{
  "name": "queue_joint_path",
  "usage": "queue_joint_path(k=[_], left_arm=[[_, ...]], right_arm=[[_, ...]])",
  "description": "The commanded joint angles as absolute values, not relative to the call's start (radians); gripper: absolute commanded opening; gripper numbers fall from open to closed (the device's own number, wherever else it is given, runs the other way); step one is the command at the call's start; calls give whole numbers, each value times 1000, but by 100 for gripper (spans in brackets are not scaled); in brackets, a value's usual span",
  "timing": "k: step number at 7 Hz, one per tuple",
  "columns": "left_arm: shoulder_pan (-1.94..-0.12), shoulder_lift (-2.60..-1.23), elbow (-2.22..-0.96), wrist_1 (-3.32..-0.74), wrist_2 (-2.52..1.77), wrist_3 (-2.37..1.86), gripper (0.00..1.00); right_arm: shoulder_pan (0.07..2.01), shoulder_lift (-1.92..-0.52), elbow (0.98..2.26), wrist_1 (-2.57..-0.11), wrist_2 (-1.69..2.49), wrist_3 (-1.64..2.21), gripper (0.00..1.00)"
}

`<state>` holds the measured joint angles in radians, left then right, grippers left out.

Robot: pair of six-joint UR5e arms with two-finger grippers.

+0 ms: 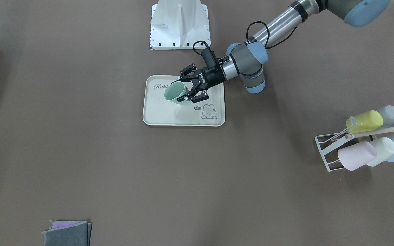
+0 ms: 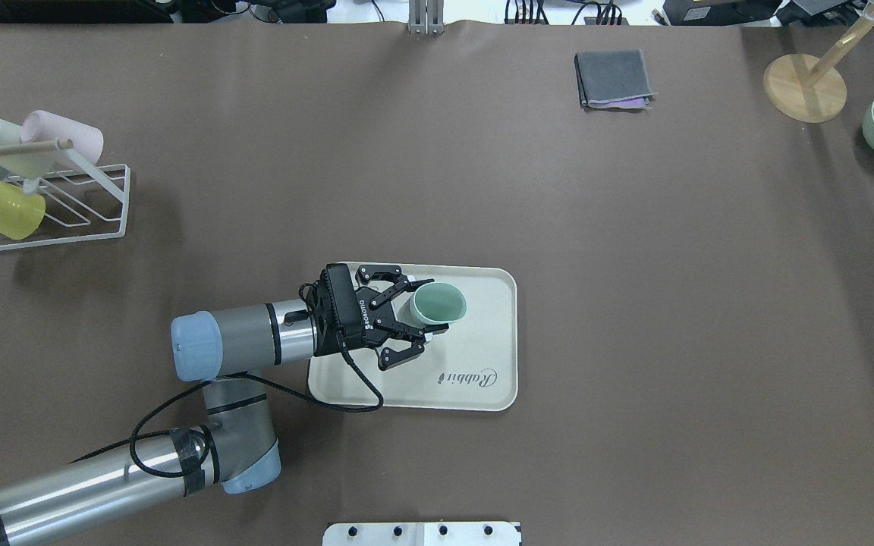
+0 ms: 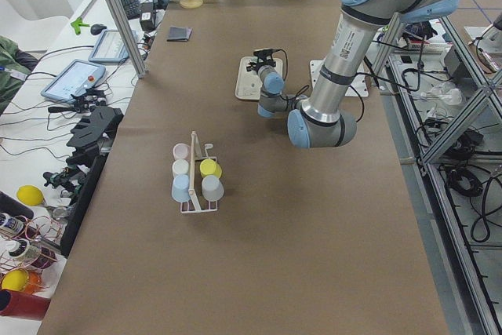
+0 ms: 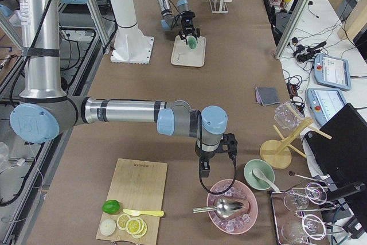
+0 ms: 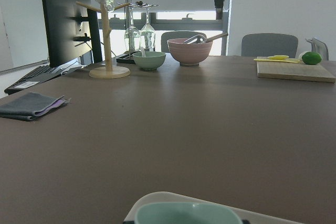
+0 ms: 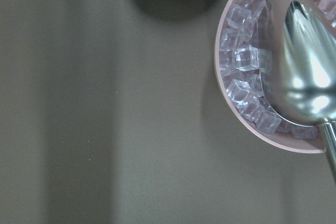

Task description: Pick up and place green cup on tray

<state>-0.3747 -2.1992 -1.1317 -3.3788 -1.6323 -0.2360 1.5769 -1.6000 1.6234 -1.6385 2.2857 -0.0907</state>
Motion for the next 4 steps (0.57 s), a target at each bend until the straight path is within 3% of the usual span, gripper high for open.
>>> queue_joint_path(k=[1, 3, 4], left_arm=[[-371, -2197, -1129, -3376, -1632, -236, 60], [-368, -2178, -1129, -3376, -1634, -236, 61], [-370, -2165, -1129, -3376, -1632, -236, 100]], right_arm=[[1575, -1600, 1623, -1640, 2287, -91, 100], [1575, -1600, 1623, -1640, 2287, -91, 100], [1577, -1600, 1624, -1640, 2287, -91, 100]])
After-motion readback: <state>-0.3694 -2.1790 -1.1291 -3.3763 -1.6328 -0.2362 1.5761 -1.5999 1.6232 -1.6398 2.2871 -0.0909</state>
